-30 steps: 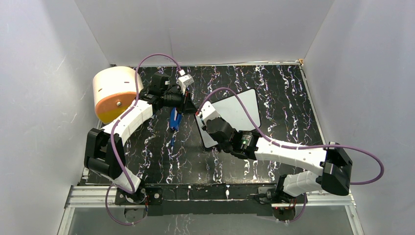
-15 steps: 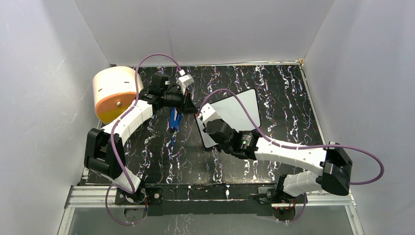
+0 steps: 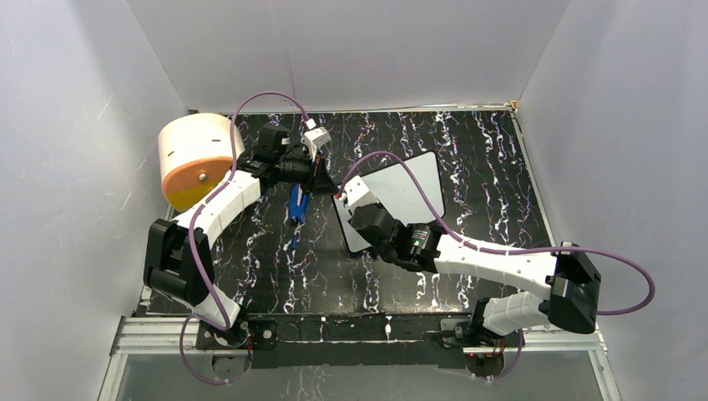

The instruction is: Write a sentence on the whiteboard

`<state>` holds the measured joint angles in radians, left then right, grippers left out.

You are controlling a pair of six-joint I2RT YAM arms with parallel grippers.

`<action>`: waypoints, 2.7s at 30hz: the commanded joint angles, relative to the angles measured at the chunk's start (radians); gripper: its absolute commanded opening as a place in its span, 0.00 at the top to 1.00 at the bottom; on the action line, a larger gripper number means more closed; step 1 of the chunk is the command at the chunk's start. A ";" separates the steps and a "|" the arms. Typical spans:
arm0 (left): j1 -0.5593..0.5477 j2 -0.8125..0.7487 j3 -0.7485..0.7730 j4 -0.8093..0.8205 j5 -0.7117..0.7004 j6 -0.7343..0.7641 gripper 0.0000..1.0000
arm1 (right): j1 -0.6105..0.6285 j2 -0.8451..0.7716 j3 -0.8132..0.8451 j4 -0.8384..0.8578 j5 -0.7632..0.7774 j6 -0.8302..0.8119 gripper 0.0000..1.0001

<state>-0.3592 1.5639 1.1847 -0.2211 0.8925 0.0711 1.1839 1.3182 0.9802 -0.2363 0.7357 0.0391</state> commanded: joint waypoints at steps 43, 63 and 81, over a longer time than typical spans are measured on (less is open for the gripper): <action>-0.004 -0.009 -0.005 -0.022 0.012 0.035 1.00 | -0.030 -0.009 0.029 0.003 0.006 0.023 1.00; -0.004 -0.009 -0.007 -0.021 0.011 0.035 1.00 | -0.030 -0.028 0.015 0.012 0.029 0.024 1.00; -0.004 -0.007 -0.007 -0.022 0.013 0.034 1.00 | -0.038 -0.034 0.020 0.102 0.063 -0.027 1.00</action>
<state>-0.3592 1.5639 1.1843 -0.2218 0.8986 0.0711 1.1584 1.3041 0.9798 -0.2218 0.7643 0.0299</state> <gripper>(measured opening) 0.069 0.215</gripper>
